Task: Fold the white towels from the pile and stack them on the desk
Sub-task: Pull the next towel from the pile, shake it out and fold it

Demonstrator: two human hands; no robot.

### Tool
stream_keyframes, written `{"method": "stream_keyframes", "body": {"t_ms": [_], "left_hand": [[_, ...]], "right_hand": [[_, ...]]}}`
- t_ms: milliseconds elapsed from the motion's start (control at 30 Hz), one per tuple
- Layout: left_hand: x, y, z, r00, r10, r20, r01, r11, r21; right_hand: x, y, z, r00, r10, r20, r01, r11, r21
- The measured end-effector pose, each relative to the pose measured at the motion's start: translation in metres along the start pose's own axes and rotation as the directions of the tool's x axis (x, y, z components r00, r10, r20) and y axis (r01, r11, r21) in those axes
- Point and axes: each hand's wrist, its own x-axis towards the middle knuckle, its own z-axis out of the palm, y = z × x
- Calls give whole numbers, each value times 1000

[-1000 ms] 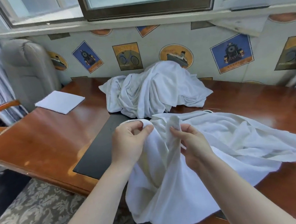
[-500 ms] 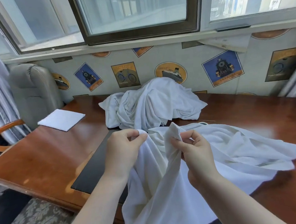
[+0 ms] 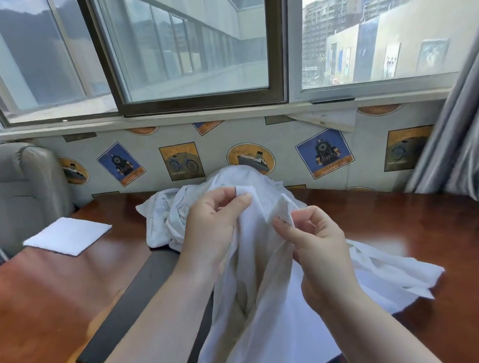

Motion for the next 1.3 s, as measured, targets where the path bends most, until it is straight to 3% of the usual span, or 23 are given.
{"method": "stream_keyframes", "body": {"t_ms": [167,333,500,667,800,933,1133,1300], "left_hand": [[-6,11,17,993,30,117,-32,999,11],[-2,34,26,967,165,192,-166,986,-14],[-2,42,15,903,200,381,-215,977,-3],[-2,29,13,892,348,289,-391,914,106],[7,25,5,833,452,319,-541,785,301],[21,18,-12,849,399,347,-481,856,191],[26,-4,-17,879,348,326,-385,921,55],[32,-11,-12,825,404,395,-477,873,102]], "right_hand": [[8,-20,-2,997,-79,-10,78,996,-53],[18,-39,-3,988,-154,16,155,979,-136],[19,-50,-10,996,-86,18,87,991,-104],[16,-43,-12,996,-23,91,33,994,-107],[15,-34,-6,990,-39,138,63,983,-170],[15,-32,2,971,-52,231,95,979,-180],[11,-16,19,989,-120,84,134,971,-200],[20,-16,10,991,-88,101,104,982,-159]]}}
